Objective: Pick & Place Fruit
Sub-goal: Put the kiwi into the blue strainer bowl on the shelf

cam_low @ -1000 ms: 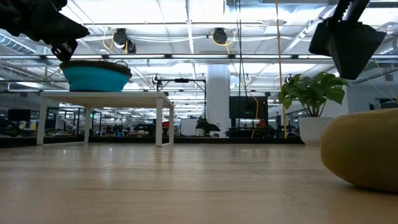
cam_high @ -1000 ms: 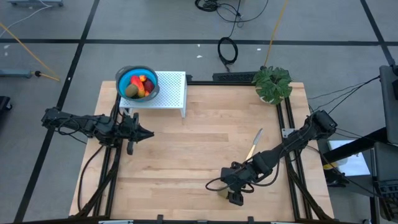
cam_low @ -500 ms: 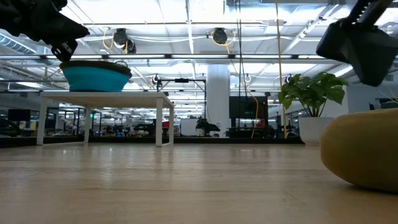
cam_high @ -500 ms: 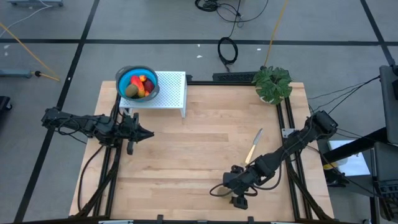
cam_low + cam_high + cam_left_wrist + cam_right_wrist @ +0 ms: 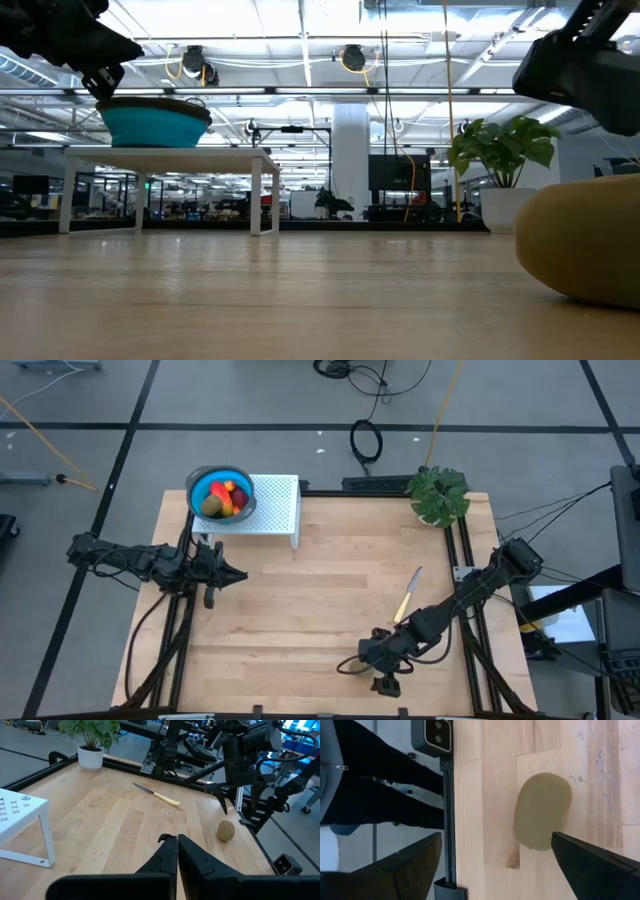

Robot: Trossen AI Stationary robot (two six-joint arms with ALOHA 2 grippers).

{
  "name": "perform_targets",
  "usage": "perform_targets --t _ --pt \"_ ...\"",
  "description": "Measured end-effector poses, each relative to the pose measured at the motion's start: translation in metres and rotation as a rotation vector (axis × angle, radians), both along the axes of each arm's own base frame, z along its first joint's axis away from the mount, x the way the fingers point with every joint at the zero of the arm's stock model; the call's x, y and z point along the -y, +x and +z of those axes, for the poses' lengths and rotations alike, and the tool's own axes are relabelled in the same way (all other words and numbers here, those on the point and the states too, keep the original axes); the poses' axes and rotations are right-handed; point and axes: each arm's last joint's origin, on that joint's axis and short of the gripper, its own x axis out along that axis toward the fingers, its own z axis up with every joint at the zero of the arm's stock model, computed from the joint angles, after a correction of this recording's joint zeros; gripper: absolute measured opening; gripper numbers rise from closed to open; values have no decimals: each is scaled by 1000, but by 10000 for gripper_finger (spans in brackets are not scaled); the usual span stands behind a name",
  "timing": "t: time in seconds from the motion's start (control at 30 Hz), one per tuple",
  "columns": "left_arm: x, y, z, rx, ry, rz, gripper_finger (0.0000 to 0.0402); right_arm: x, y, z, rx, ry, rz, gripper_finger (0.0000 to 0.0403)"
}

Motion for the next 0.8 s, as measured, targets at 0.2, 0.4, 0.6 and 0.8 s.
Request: perform_targets --t 0.2,0.4,0.6,0.8 --pt "0 0 0 0 0 0 19 0 0 0 21 -19 27 370" --pt "0 0 0 0 -1 0 2 4 3 0 102 -138 -25 370" --pt "0 0 0 0 -5 1 17 4 5 -4 103 -154 -37 370" --pt "0 0 0 1 -16 3 15 2 10 -18 88 -186 -54 370"
